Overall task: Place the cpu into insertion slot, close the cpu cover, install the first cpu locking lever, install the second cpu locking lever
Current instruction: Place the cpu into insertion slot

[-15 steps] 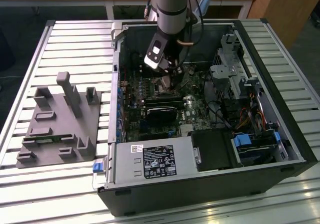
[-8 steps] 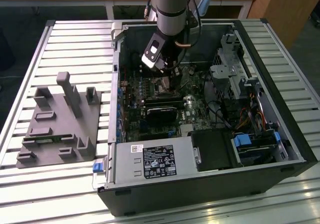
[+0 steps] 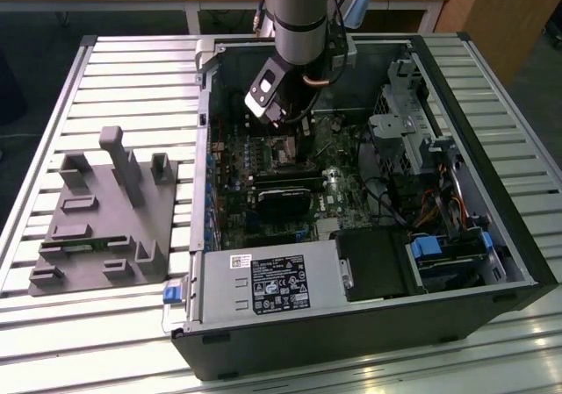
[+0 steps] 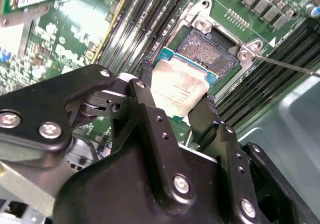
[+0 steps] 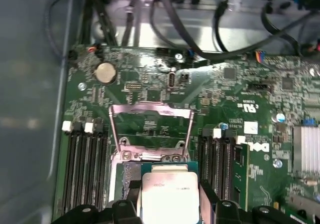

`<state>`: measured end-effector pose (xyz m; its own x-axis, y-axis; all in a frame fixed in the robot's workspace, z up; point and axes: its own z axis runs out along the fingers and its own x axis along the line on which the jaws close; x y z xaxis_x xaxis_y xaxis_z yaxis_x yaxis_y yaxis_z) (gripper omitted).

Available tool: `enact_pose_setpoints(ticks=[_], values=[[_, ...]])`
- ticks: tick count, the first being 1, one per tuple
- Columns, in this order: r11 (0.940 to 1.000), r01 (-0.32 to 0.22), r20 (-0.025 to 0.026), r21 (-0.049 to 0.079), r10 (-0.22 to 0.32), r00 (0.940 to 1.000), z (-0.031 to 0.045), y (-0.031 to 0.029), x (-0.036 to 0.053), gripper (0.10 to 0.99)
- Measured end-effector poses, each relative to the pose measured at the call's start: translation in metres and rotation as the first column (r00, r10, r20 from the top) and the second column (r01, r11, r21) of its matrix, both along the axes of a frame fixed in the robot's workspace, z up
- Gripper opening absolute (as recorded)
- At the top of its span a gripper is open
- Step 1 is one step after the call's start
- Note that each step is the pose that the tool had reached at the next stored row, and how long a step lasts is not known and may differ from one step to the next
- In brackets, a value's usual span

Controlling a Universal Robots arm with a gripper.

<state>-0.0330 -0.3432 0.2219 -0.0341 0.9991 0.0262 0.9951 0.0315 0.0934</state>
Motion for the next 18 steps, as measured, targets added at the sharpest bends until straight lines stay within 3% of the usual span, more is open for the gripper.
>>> enact_pose_setpoints(ticks=[3, 11, 18], values=[[0.9994, 0.036, -0.0001, 0.0, -0.036, 0.9994, -0.001, 0.0004, -0.0025, 0.541], [0.9991, 0.043, 0.0001, 0.0, -0.043, 0.9991, -0.0054, 0.0088, -0.0069, 0.541], [0.998, 0.063, -0.0001, 0.0, -0.063, 0.998, -0.0106, 0.0095, -0.008, 0.541]])
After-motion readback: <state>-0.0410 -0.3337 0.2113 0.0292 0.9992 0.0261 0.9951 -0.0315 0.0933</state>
